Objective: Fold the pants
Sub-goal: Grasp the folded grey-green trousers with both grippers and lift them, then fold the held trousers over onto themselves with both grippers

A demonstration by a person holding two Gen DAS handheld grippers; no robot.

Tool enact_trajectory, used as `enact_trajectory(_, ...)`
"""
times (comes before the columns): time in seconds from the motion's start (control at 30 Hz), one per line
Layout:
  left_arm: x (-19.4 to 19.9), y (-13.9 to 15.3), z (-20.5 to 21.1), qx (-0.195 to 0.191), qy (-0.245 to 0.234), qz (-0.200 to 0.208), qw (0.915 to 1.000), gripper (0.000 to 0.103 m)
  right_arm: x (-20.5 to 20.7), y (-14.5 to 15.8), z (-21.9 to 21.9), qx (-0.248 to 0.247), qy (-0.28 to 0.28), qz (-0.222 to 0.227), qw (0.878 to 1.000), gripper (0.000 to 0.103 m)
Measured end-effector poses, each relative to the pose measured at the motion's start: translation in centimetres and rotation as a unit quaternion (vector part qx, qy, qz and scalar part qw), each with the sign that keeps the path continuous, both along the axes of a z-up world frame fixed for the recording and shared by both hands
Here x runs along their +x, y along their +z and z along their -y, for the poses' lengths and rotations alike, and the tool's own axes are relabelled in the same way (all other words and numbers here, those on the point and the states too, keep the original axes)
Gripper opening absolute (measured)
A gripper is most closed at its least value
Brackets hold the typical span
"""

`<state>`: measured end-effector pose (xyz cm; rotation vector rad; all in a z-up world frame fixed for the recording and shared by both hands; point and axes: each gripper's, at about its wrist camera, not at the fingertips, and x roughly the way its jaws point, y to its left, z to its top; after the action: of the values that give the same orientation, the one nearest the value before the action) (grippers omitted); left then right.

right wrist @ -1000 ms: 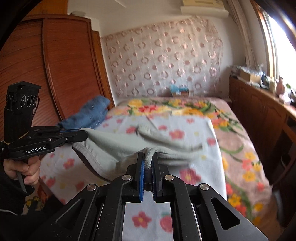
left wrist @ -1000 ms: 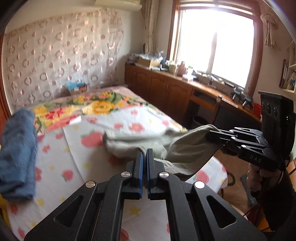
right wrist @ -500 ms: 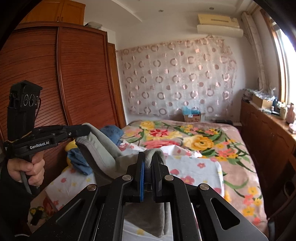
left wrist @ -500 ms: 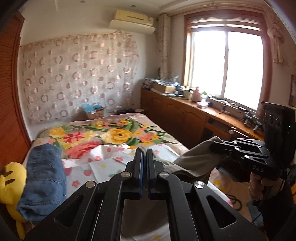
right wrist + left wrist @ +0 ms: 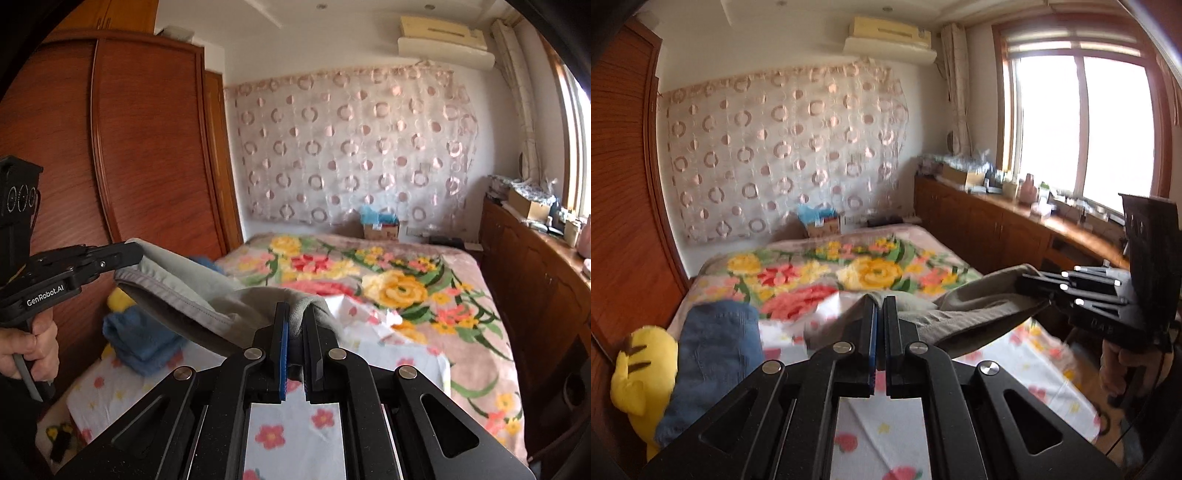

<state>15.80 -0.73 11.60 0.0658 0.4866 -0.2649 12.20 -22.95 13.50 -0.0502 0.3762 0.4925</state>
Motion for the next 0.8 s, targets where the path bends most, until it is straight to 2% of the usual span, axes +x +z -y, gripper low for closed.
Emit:
enact_trajectory(0.03, -0.1, -1.3, 0.1, 0.004, -0.003, -0.011, 0.9999, 0.004, -0.4, -1.9, -0.2, -0.013, 0.006, -0.020, 1.000, 0.006)
enact_trajectory(0.07, -0.3, -2.0, 0.2, 0.008, -0.005, -0.018, 0.9998, 0.004, -0.4, -1.9, -0.2, -0.013, 0.006, -0.020, 1.000, 0.006)
enact_trajectory(0.17, -1.0, -5.8, 0.9, 0.036, -0.016, -0.049, 0.9980, 0.004, -0.8, -5.3, -0.9, -0.040, 0.013, -0.047, 0.998, 0.006)
enact_trajectory(0.27, -1.7, -7.9, 0.9, 0.034, -0.026, -0.073, 0.9964, 0.004, -0.8, -8.1, -0.9, -0.045, 0.022, -0.080, 0.996, 0.006)
enact_trajectory(0.53, -6.1, -9.6, 1.3, 0.019, -0.047, -0.090, 0.9947, 0.004, -2.5, -8.6, -0.8, -0.049, 0.038, -0.093, 0.994, 0.006)
enact_trajectory(0.8, -8.3, -12.4, 0.7, 0.017, -0.038, -0.114, 0.9926, 0.004, -5.1, -10.6, 0.2, -0.041, 0.040, -0.104, 0.993, 0.006)
